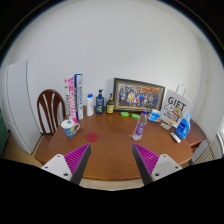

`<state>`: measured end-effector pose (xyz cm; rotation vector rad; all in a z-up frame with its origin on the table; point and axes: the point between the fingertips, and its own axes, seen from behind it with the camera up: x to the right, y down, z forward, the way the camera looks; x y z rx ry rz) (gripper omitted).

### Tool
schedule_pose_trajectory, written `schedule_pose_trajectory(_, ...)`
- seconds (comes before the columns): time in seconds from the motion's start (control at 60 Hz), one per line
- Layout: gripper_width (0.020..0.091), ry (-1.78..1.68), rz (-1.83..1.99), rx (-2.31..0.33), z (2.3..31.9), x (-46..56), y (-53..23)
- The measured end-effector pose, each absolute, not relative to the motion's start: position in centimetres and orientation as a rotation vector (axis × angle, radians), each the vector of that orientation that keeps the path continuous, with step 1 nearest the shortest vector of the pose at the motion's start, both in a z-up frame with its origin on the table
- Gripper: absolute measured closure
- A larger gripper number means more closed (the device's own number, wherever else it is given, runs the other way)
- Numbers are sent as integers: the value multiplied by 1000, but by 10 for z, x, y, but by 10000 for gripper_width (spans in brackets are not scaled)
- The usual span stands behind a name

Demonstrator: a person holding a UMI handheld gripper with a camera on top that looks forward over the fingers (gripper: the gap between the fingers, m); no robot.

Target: Pour water

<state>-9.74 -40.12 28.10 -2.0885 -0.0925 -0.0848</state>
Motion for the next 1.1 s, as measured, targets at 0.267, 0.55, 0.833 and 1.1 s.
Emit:
schedule_pose_trajectory(0.267,247,-63,-116,-2100,245,-31,-358)
schedule_pose_trajectory(0.55,244,-34,-103,-2025,186,56,-239)
schedule_pose_trajectory(0.833,259,-56,-61,-1973,116,100,-111)
schedule_pose_trajectory(1.1,428,-55,11,-1954,78,100,-48)
